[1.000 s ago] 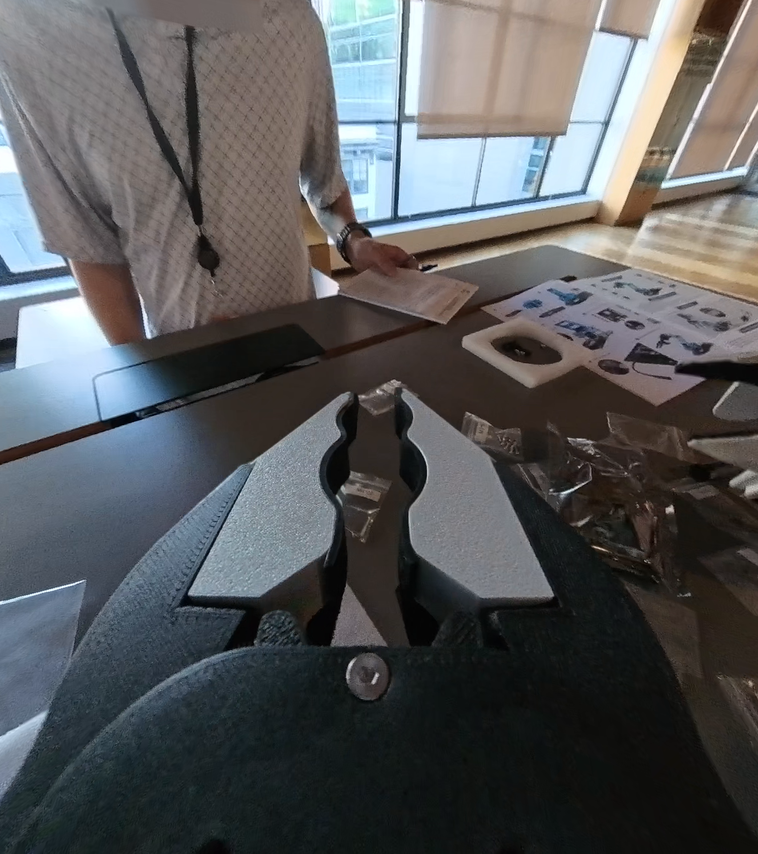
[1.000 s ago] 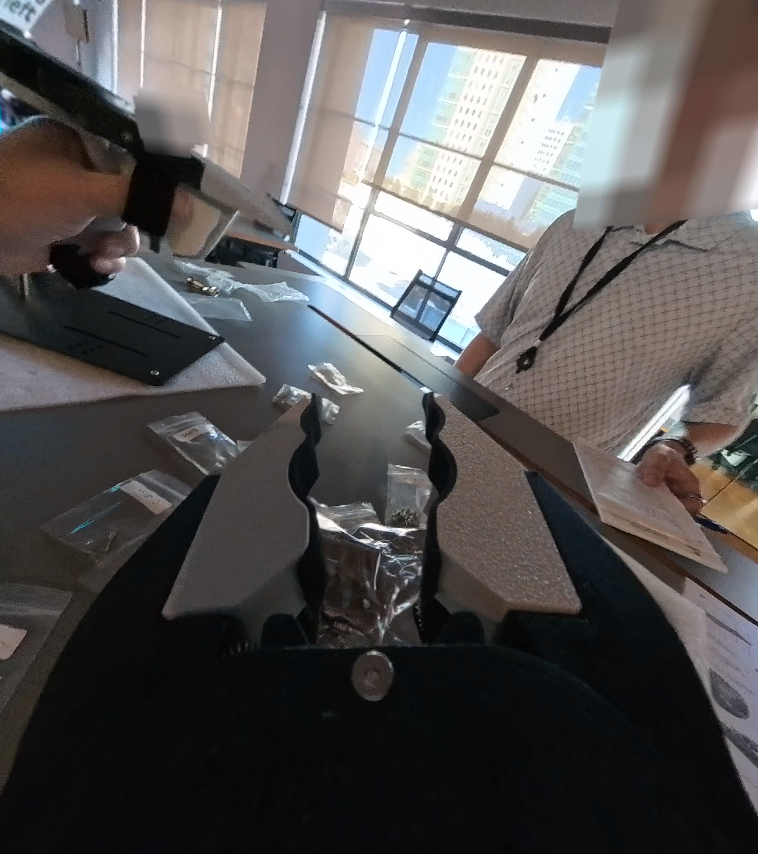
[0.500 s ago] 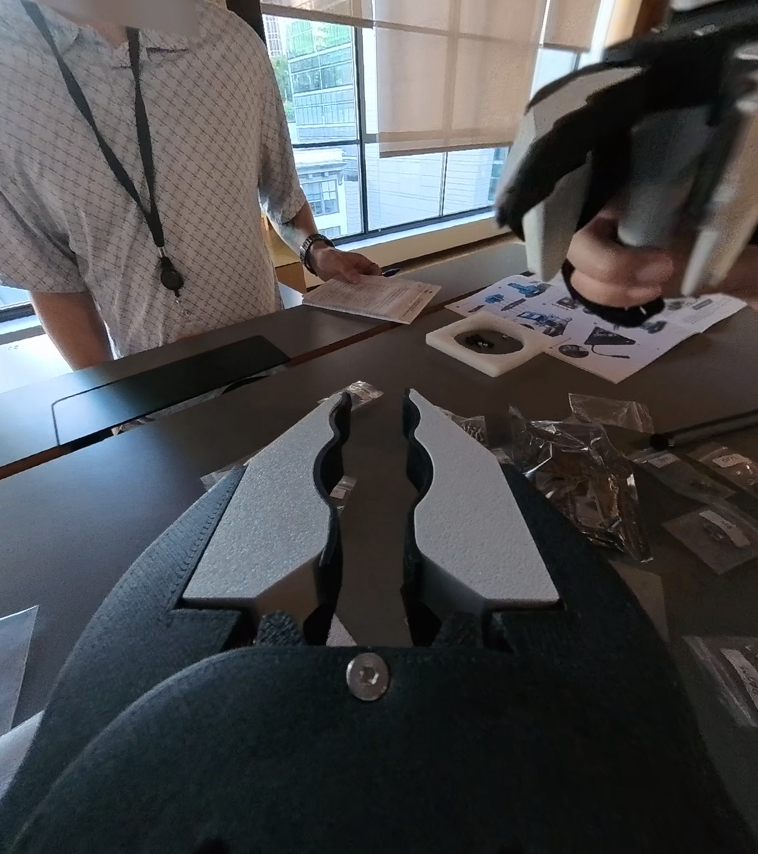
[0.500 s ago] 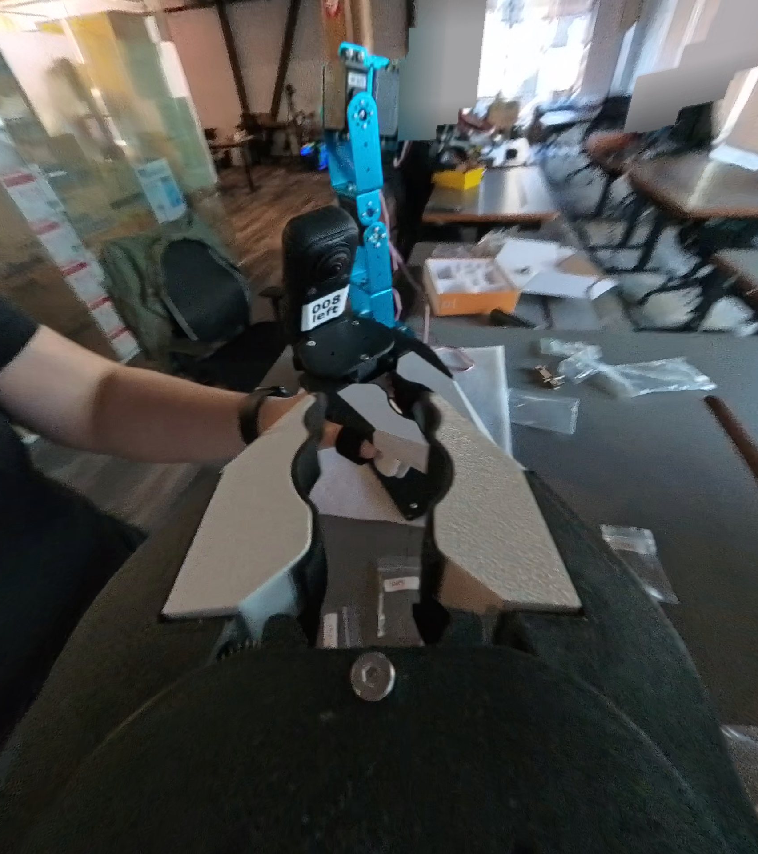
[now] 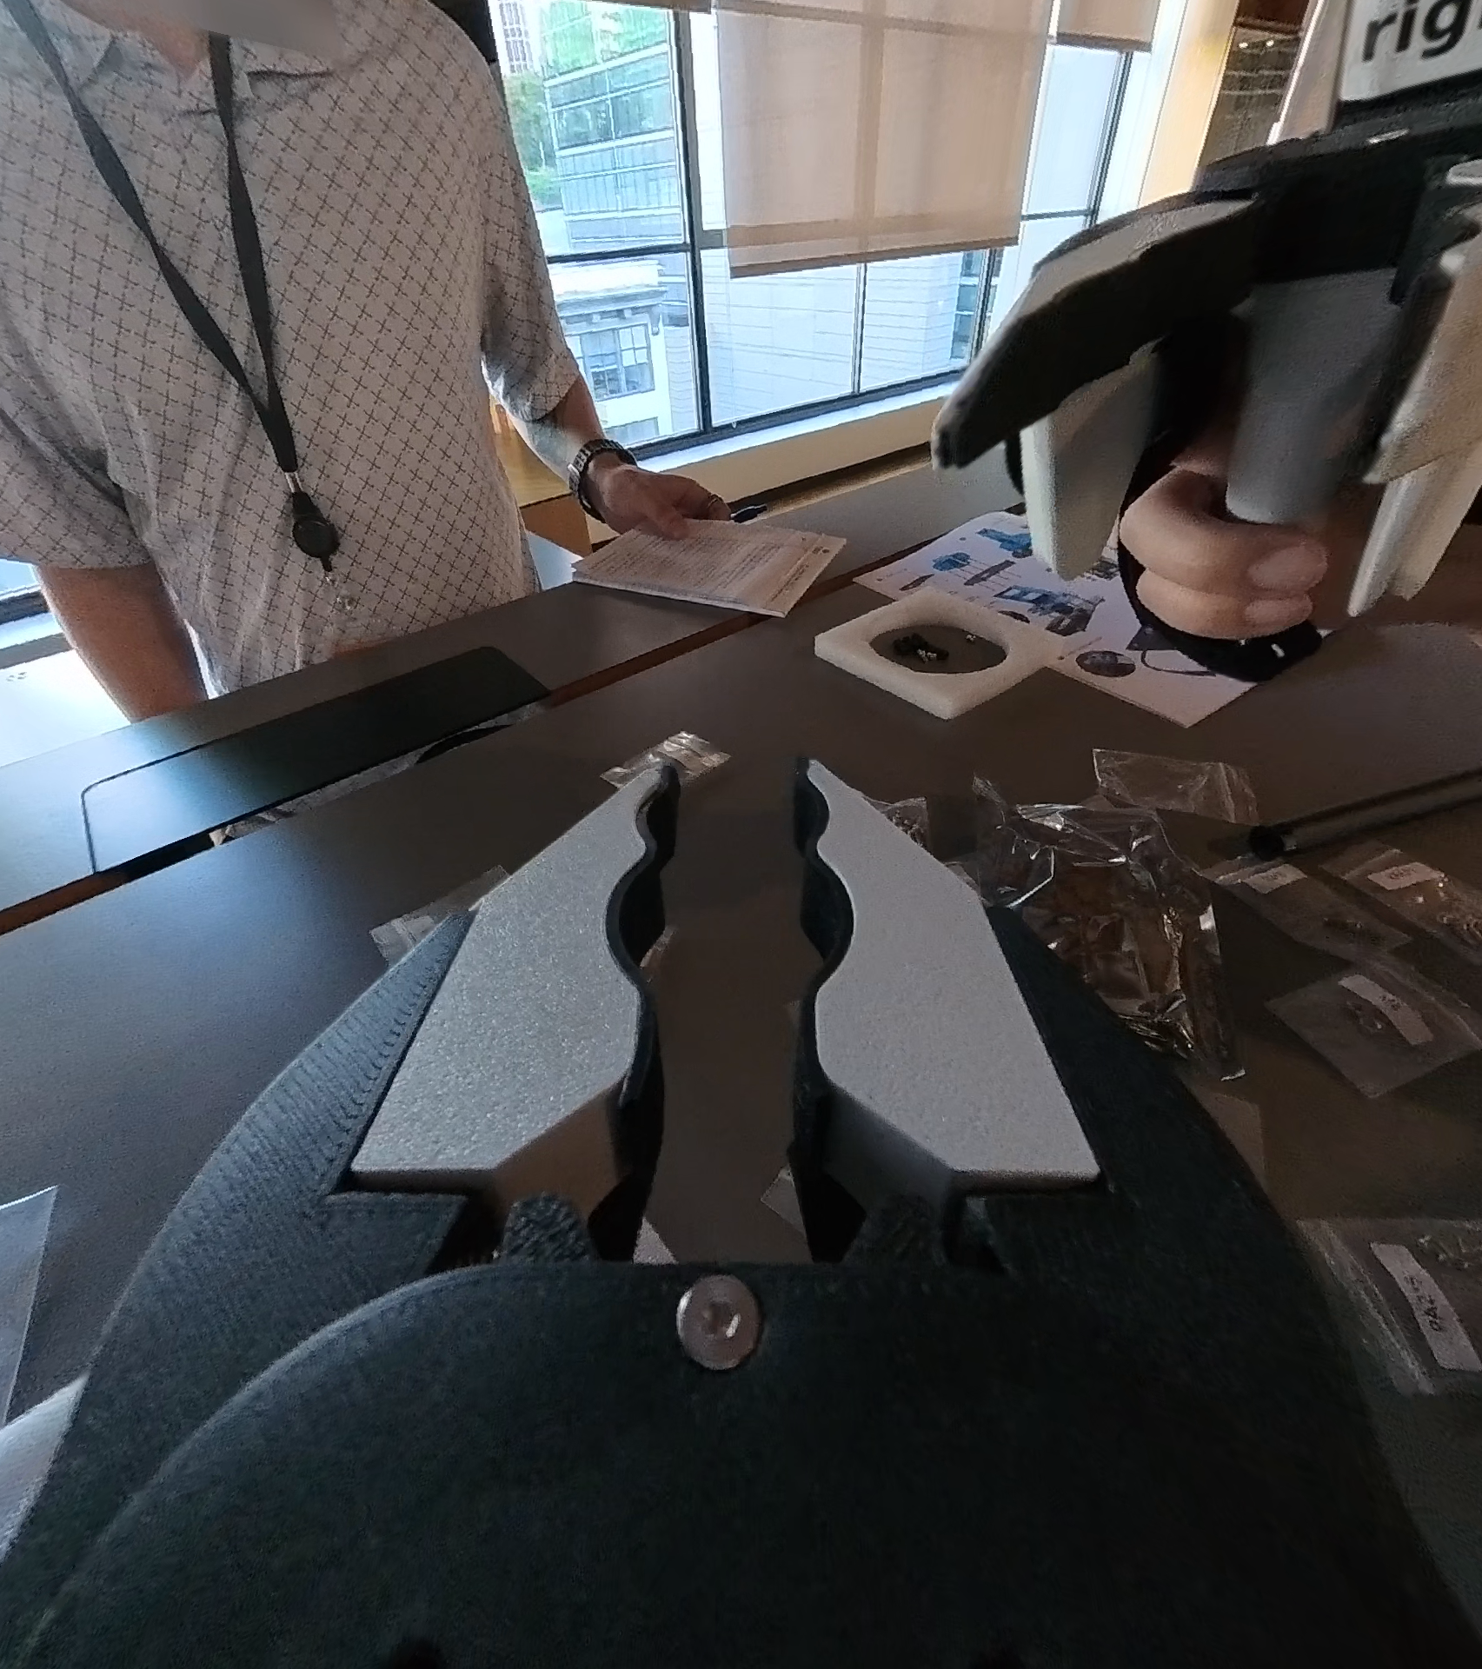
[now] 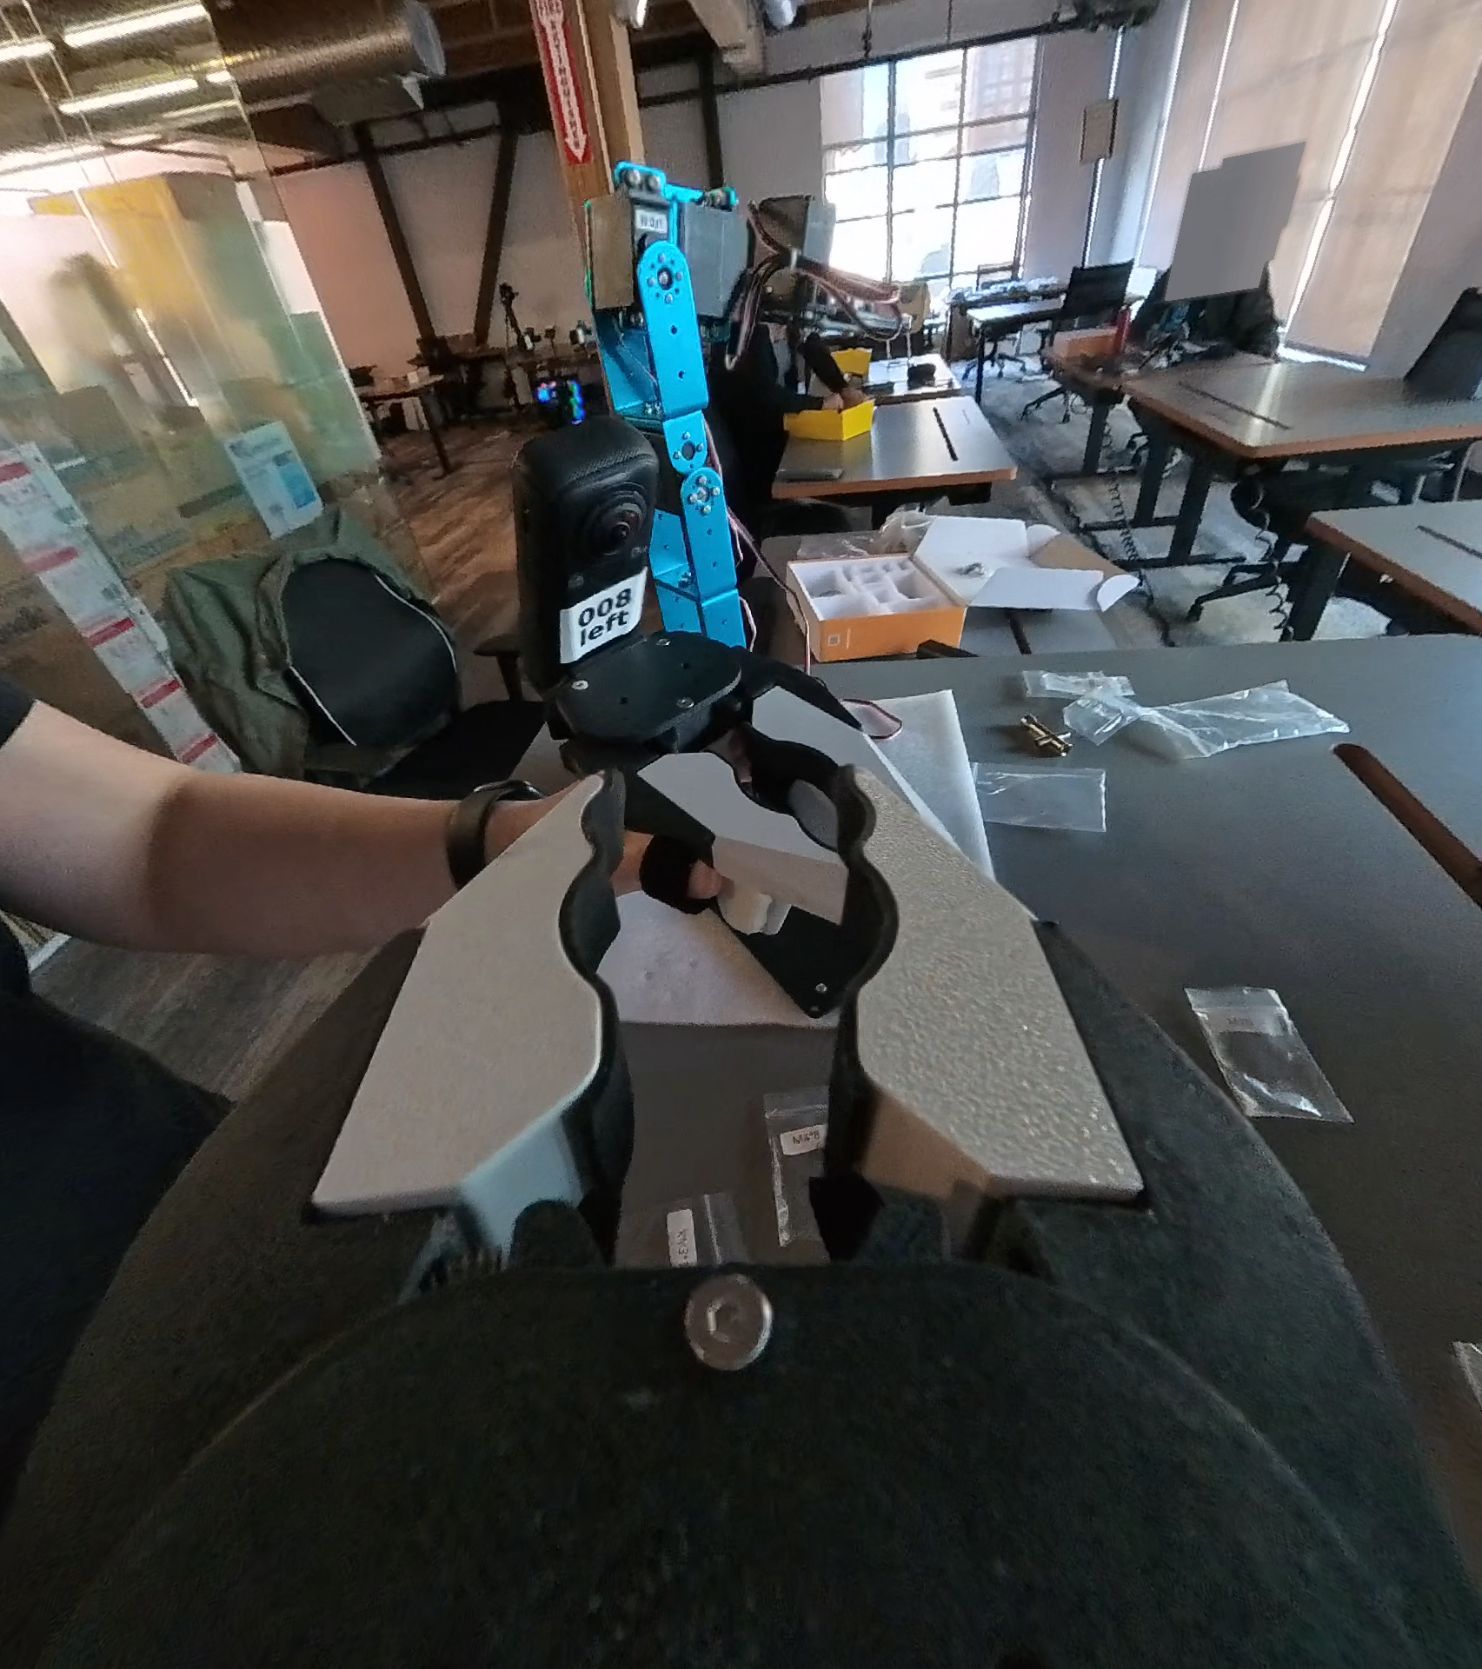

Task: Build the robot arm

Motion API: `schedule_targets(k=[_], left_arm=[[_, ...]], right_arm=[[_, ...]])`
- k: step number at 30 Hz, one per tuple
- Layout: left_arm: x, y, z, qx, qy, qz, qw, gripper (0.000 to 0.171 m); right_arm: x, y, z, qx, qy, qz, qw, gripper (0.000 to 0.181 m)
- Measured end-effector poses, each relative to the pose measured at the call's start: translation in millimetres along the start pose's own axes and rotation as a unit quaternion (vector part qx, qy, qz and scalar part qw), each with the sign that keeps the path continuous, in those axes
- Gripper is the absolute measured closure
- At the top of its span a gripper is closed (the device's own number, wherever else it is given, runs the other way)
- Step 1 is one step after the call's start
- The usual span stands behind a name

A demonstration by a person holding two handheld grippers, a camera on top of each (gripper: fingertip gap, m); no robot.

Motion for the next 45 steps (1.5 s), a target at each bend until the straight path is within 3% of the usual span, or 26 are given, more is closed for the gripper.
schedule_targets(k=[14, 17, 19, 20, 22, 24, 26, 29, 32, 35, 37, 41, 43, 45], left_arm=[[0.8, 0.9, 2.9, 0.002, 0.005, 0.001, 1.000, 0.146], [1.3, 3.0, 0.3, 0.011, -0.009, 0.002, 1.000, 0.146], [1.5, 7.9, -1.7, 0.016, -0.031, 0.009, 0.999, 0.146], [1.5, 10.6, -2.6, 0.016, -0.040, 0.011, 0.999, 0.146], [2.8, 13.6, -5.9, 0.015, -0.035, 0.008, 0.999, 0.145], [5.0, 14.6, -9.1, 0.011, -0.020, 0.003, 1.000, 0.144], [5.5, 16.2, -10.2, 0.003, -0.011, -0.001, 1.000, 0.145], [6.2, 19.4, -10.9, 0.000, -0.008, 0.001, 1.000, 0.145], [4.8, 23.6, -11.2, -0.011, -0.004, -0.004, 1.000, 0.146], [5.5, 24.7, -16.0, -0.011, -0.004, -0.006, 1.000, 0.146], [5.8, 22.8, -18.8, -0.009, 0.002, -0.014, 1.000, 0.146], [2.4, 19.3, -18.9, -0.018, 0.012, -0.024, 0.999, 0.146], [-1.7, 17.9, -19.6, -0.021, 0.013, -0.031, 0.999, 0.146], [-6.2, 17.4, -20.9, -0.019, 0.009, -0.037, 0.999, 0.146]], right_arm=[[-4.1, 1.8, -7.9, 0.000, -0.001, -0.012, 1.000, 0.134], [-8.2, 4.4, -13.5, 0.025, 0.021, -0.081, 0.996, 0.140], [-1.9, 7.1, -10.3, 0.063, 0.129, -0.136, 0.980, 0.139], [5.6, 5.5, -4.0, 0.083, 0.199, -0.138, 0.967, 0.139], [17.6, -2.9, 7.0, 0.187, 0.286, -0.082, 0.936, 0.146], [18.9, -9.9, 25.6, 0.281, 0.316, -0.048, 0.905, 0.146], [21.4, -15.1, 46.1, 0.307, 0.340, -0.027, 0.888, 0.150], [25.1, -15.7, 63.6, 0.292, 0.335, -0.034, 0.895, 0.155], [35.7, -8.0, 72.2, 0.221, 0.327, -0.067, 0.917, 0.165], [53.0, 3.1, 106.3, 0.167, 0.328, -0.070, 0.927, 0.175], [60.1, 9.2, 139.8, 0.202, 0.327, -0.043, 0.922, 0.177], [52.8, 20.7, 185.2, 0.381, 0.296, 0.003, 0.876, 0.176], [46.4, 18.3, 200.1, 0.411, 0.304, 0.000, 0.860, 0.177], [49.9, 12.6, 199.7, 0.420, 0.290, 0.027, 0.860, 0.178]])
Point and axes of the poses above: each gripper's, where its closed fingertips meet, y back along the fingers, z out of its top, x = y × z across the jaws, the point moved 6 cm from there along y, back along the fingers
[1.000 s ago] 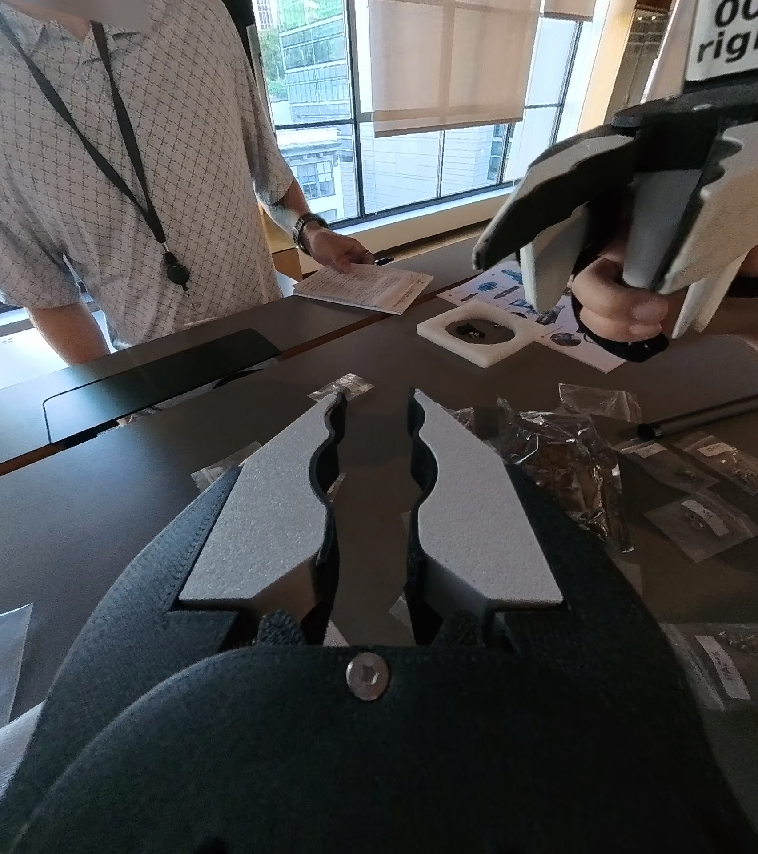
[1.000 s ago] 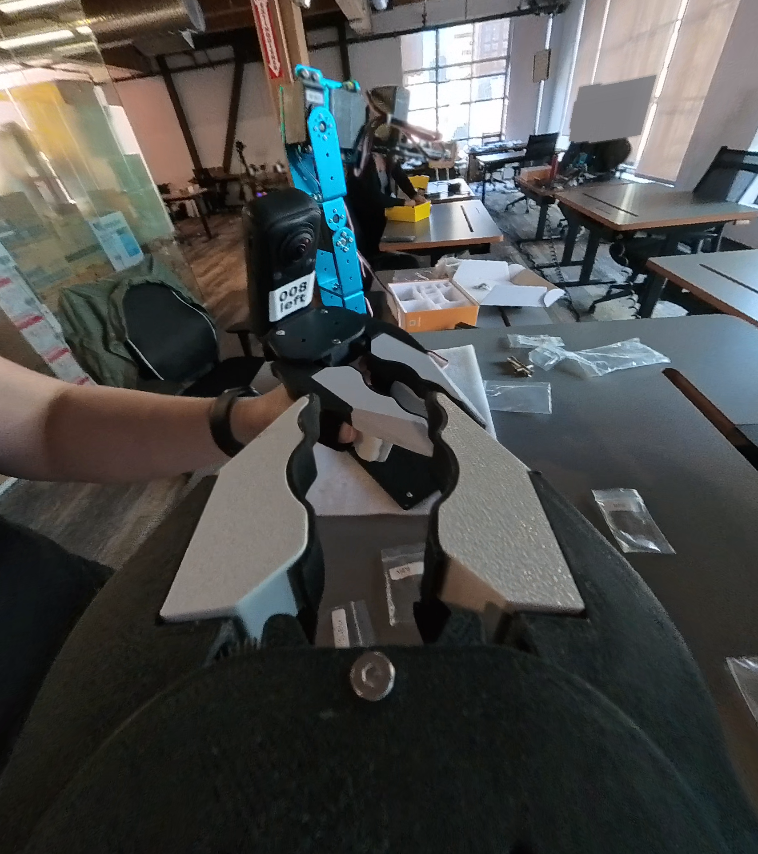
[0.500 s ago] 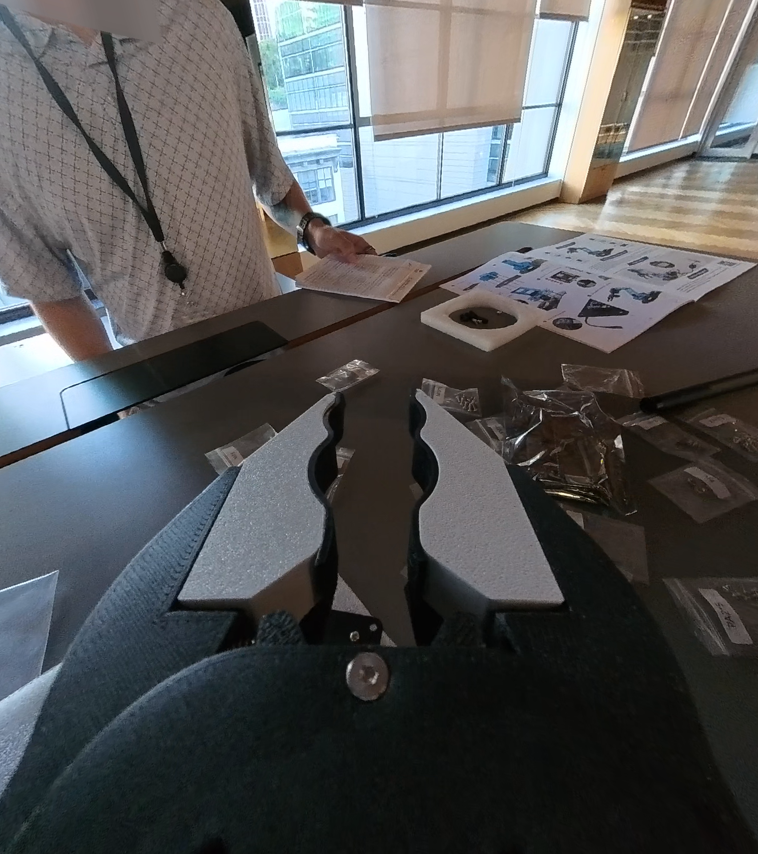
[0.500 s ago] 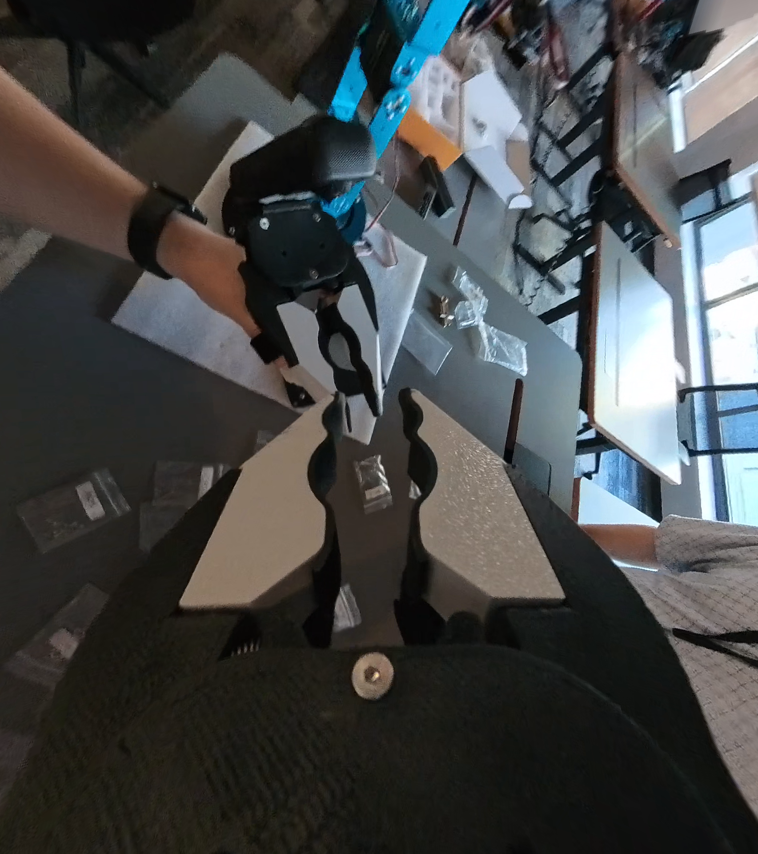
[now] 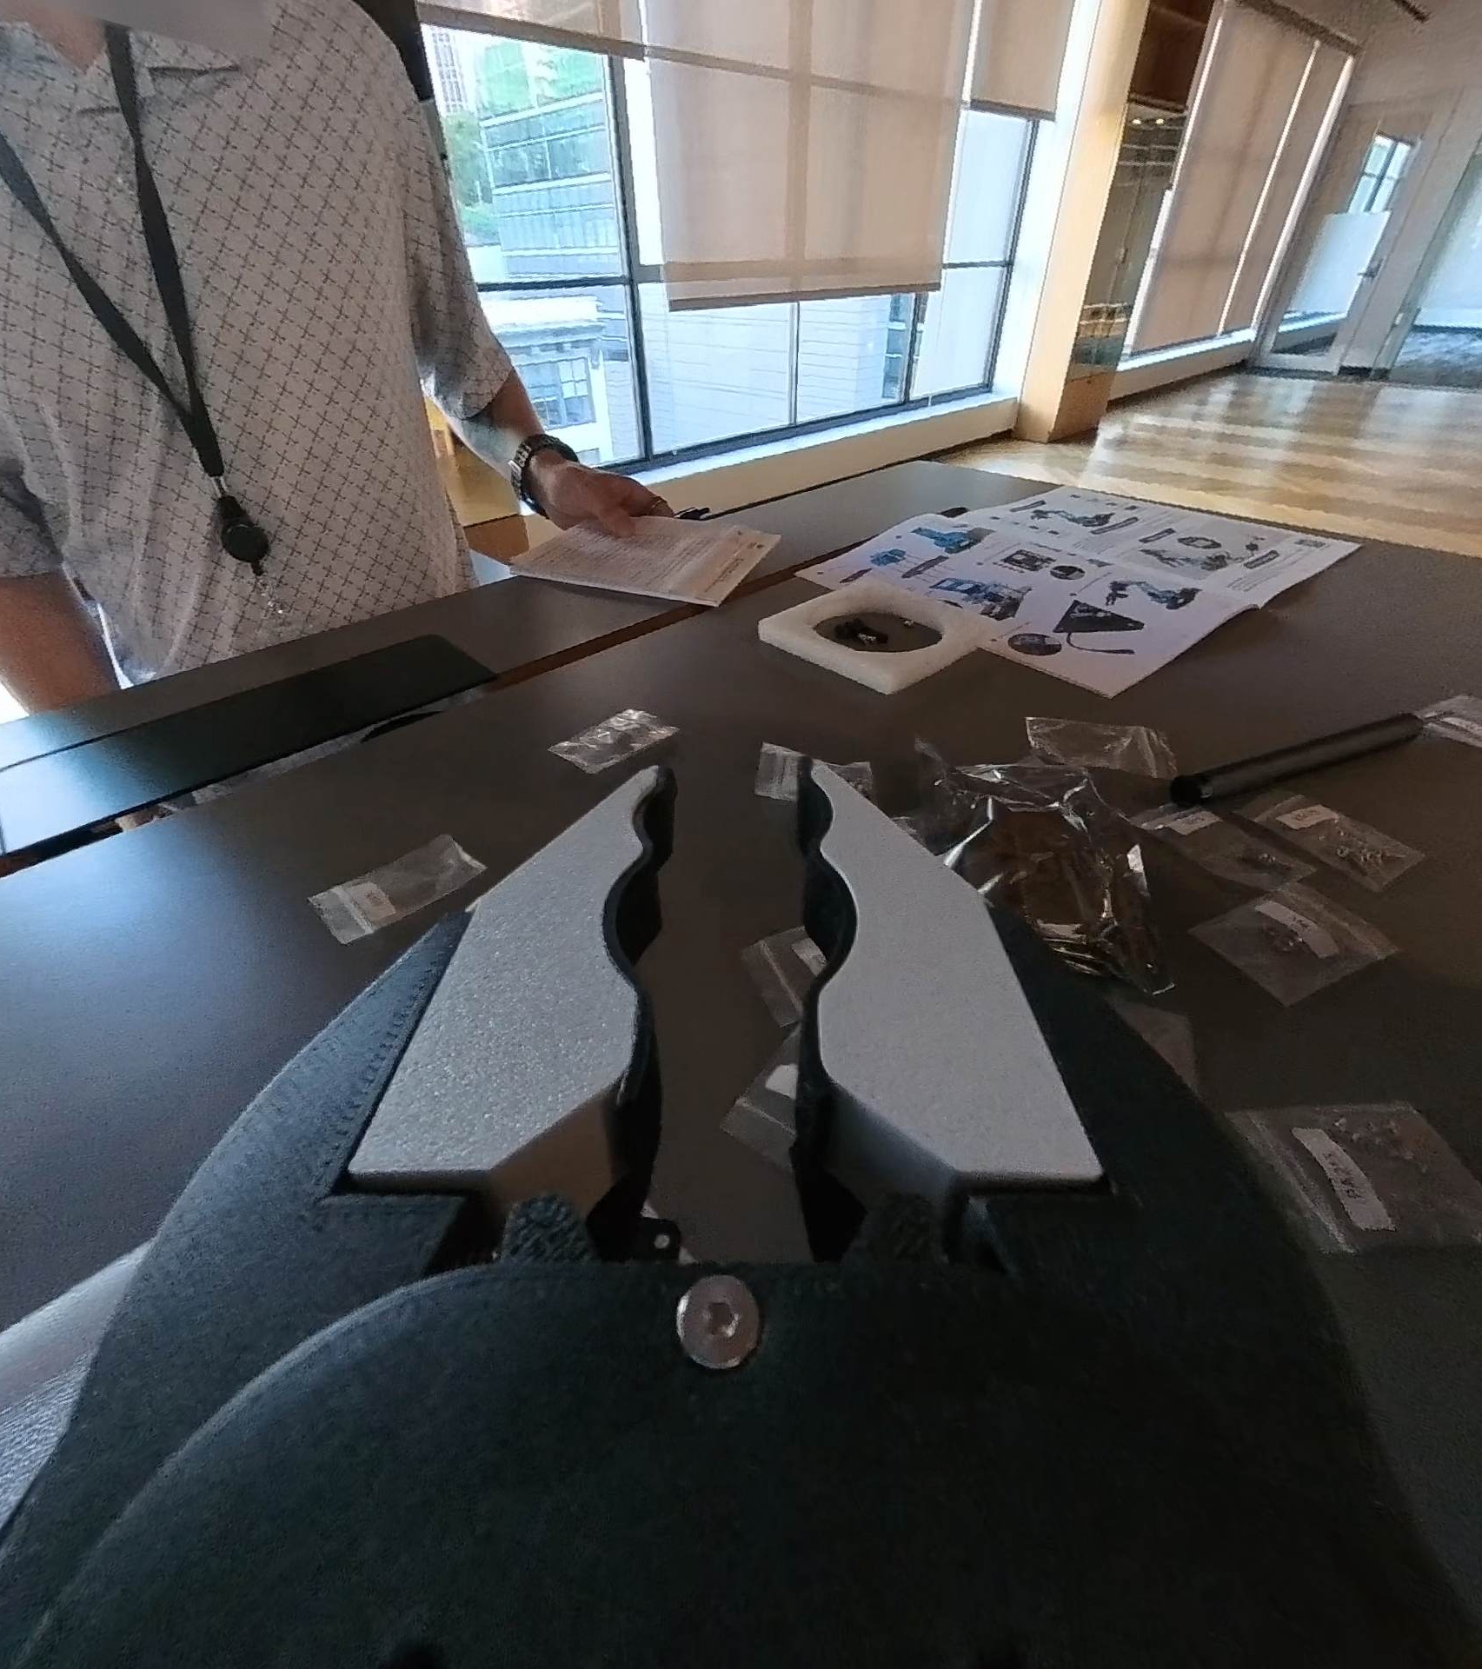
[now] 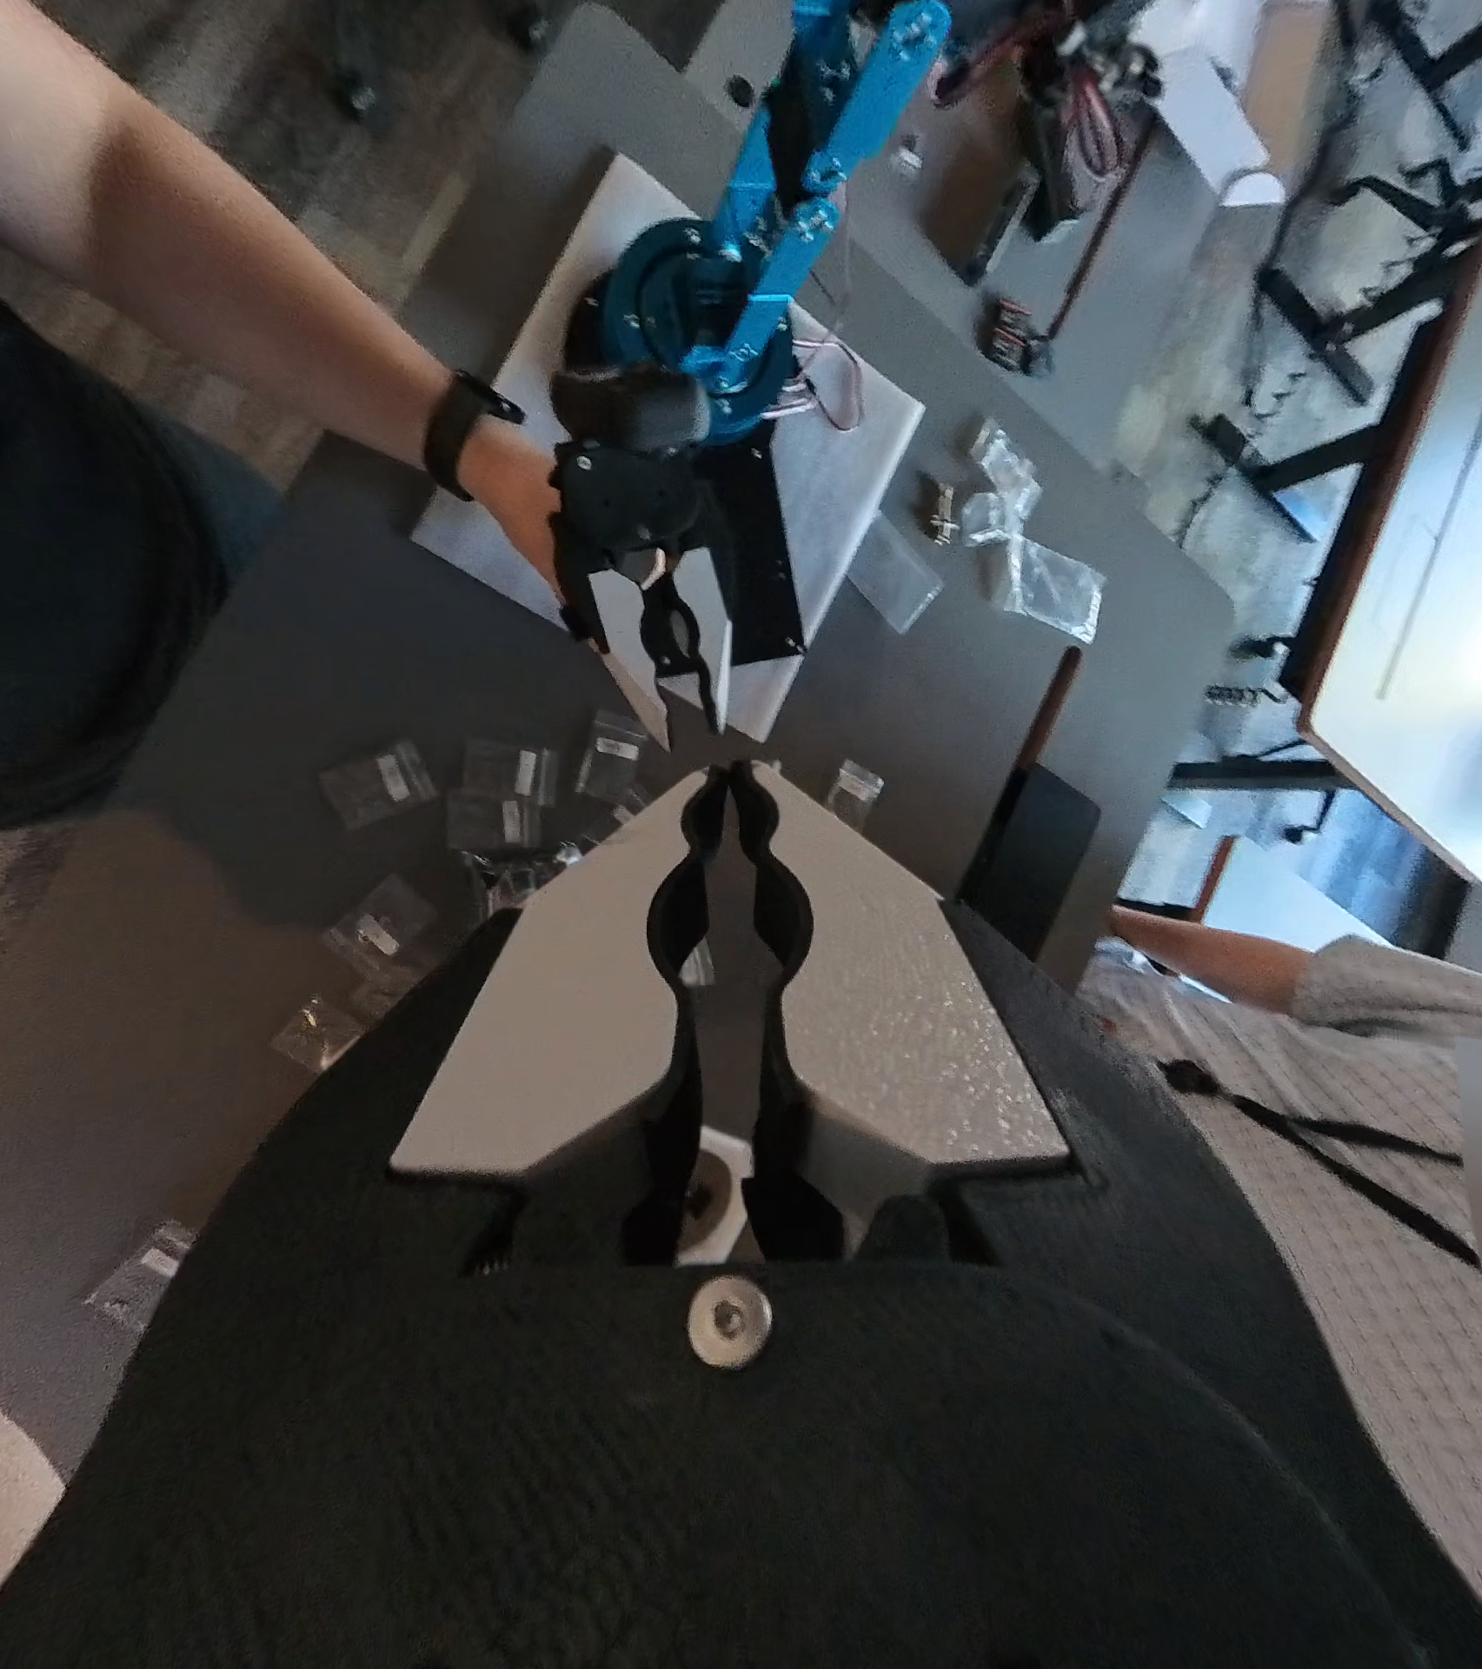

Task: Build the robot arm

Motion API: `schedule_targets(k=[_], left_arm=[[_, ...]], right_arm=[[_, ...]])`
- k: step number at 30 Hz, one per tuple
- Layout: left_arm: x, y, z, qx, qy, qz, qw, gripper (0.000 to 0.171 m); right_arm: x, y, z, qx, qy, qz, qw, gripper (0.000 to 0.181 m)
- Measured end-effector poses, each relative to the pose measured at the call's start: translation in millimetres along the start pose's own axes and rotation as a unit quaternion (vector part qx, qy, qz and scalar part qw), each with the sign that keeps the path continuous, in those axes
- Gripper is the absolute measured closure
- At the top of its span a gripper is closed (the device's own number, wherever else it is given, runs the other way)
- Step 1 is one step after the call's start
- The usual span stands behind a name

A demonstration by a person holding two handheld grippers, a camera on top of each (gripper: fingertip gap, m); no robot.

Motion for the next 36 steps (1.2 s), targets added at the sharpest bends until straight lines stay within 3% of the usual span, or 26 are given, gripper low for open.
schedule_targets(k=[6, 11, 15, 17, 19, 21, 22, 24, 28, 30, 33, 36], left_arm=[[-5.9, 2.2, -1.7, 0.001, -0.004, -0.008, 1.000, 0.146], [-6.3, 4.1, -0.6, 0.009, -0.010, -0.006, 1.000, 0.146], [-7.6, 5.3, 1.4, 0.005, -0.007, -0.005, 1.000, 0.146], [-8.0, 6.3, 3.3, -0.002, -0.003, -0.003, 1.000, 0.146], [-7.0, 7.6, 5.7, -0.014, 0.003, 0.002, 1.000, 0.145], [-5.2, 8.6, 4.1, -0.014, 0.007, 0.002, 1.000, 0.144], [-3.9, 8.7, 2.5, -0.010, 0.008, 0.001, 1.000, 0.144], [-1.1, 8.6, 2.0, -0.008, 0.007, 0.005, 1.000, 0.145], [-0.1, 4.7, 0.7, -0.002, 0.007, 0.002, 1.000, 0.145], [-1.1, 2.7, -4.1, 0.017, -0.001, 0.000, 1.000, 0.146], [-3.2, 2.3, -9.7, 0.039, -0.016, 0.001, 0.999, 0.145], [-2.8, 3.7, -12.2, 0.042, -0.012, 0.002, 0.999, 0.146]], right_arm=[[20.5, -54.1, -17.0, 0.025, 0.033, 0.038, 0.998, 0.177], [22.8, -74.6, -24.7, 0.032, 0.018, 0.053, 0.998, 0.177], [24.4, -100.5, -30.1, 0.000, 0.004, 0.054, 0.999, 0.173], [29.2, -125.0, -41.3, -0.077, -0.067, 0.036, 0.994, 0.155], [45.1, -148.5, -58.5, -0.227, -0.143, 0.020, 0.963, 0.139], [45.8, -163.6, -82.3, -0.380, -0.194, -0.078, 0.901, 0.130], [46.5, -170.1, -92.3, -0.433, -0.224, -0.093, 0.868, 0.125], [48.2, -190.5, -106.8, -0.483, -0.265, -0.079, 0.831, 0.125], [53.8, -216.4, -112.6, -0.524, -0.275, -0.074, 0.803, 0.123], [57.0, -215.4, -108.4, -0.530, -0.248, -0.088, 0.806, 0.123], [57.4, -220.3, -111.3, -0.471, -0.216, -0.123, 0.846, 0.123], [49.4, -217.9, -114.4, -0.446, -0.194, -0.119, 0.866, 0.129]])
Point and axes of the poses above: each gripper's, where its closed fingertips meet, y back along the fingers, z out of its top, x = y × z across the jaws, the point moved 6 cm from there along y, back along the fingers
